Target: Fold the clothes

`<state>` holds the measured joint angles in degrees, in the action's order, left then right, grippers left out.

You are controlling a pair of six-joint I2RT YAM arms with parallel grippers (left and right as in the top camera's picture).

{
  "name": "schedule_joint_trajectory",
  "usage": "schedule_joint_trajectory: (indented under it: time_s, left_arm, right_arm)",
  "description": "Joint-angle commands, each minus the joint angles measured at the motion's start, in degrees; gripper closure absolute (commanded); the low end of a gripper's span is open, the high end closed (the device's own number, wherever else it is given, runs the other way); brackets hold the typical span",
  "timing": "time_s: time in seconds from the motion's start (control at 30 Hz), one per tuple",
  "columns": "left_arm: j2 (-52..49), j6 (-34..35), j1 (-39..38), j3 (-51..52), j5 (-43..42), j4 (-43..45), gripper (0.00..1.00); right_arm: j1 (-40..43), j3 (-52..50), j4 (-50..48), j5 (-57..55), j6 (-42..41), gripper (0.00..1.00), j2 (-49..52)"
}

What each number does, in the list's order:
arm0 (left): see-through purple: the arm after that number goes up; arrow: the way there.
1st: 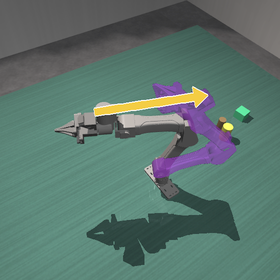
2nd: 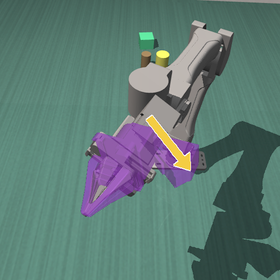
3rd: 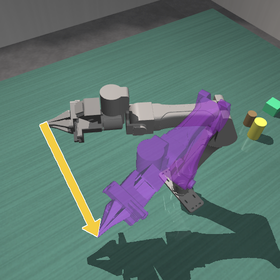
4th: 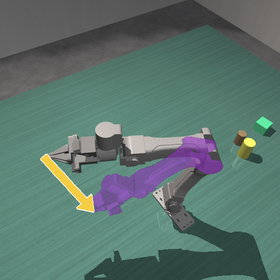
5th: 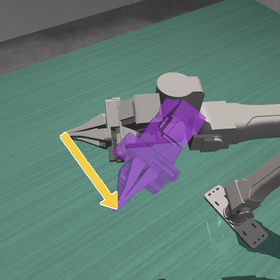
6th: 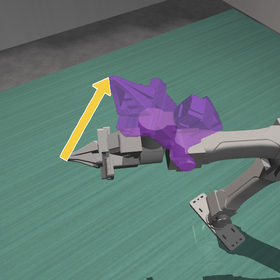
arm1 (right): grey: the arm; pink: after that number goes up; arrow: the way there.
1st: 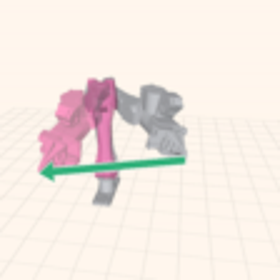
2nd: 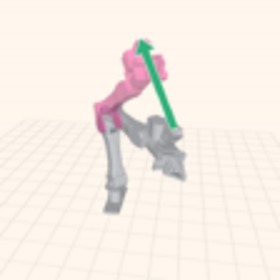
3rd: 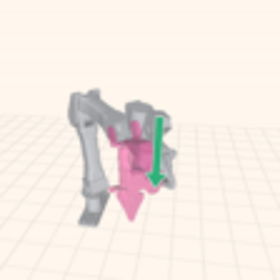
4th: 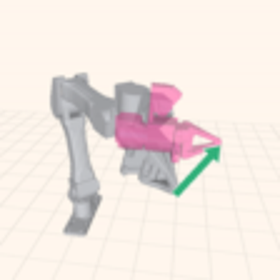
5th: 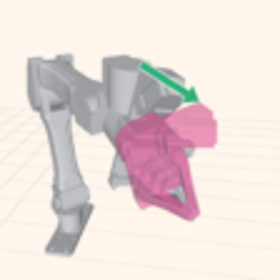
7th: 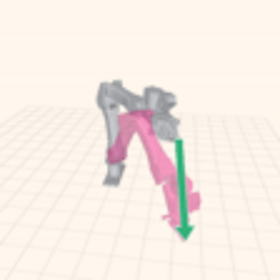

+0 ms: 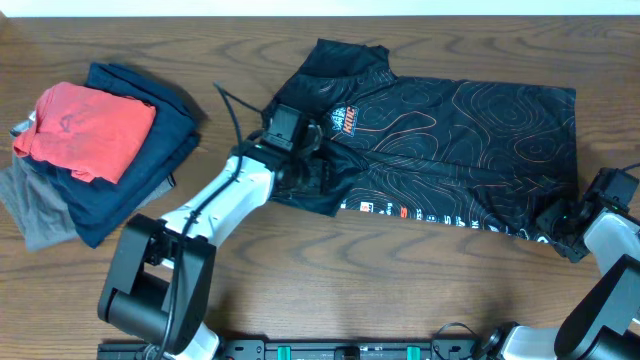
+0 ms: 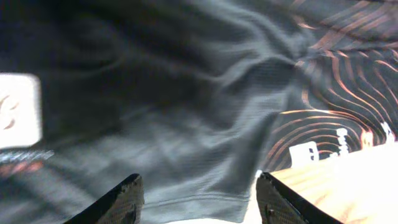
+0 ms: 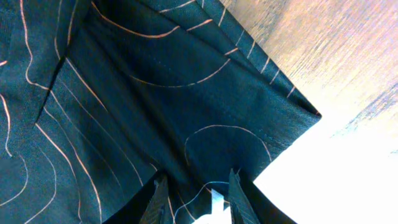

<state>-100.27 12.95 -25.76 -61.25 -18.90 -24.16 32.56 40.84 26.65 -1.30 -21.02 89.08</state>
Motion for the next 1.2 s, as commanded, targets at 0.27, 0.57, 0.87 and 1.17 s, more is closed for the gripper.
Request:
schedule_joint_trajectory:
  time_s: [0.27, 0.57, 0.87, 1.17]
  left_arm:
    - [-6.91, -8.92, -6.54, 0.17, 0.76, 4.59, 0.37]
    - [-8.52, -8.90, -6.78, -1.55, 6.05, 5.20, 0.94]
    - [-5.16, -9.55, -6.14, -8.79, 8.04, 7.26, 0.94]
    - [-5.27, -9.53, -6.19, -8.85, 8.04, 13.44, 0.70]
  right_arm:
    - [0.39, -0.35, -0.07, -1.20, 0.00, 0.67, -0.79]
    - [0.39, -0.35, -0.07, -0.98, 0.00, 0.67, -0.79]
    - [0.39, -0.35, 0.09, -0.98, 0.00, 0.68, -0.79]
    - [0.39, -0.35, 0.02, -0.98, -0.02, 0.67, -0.79]
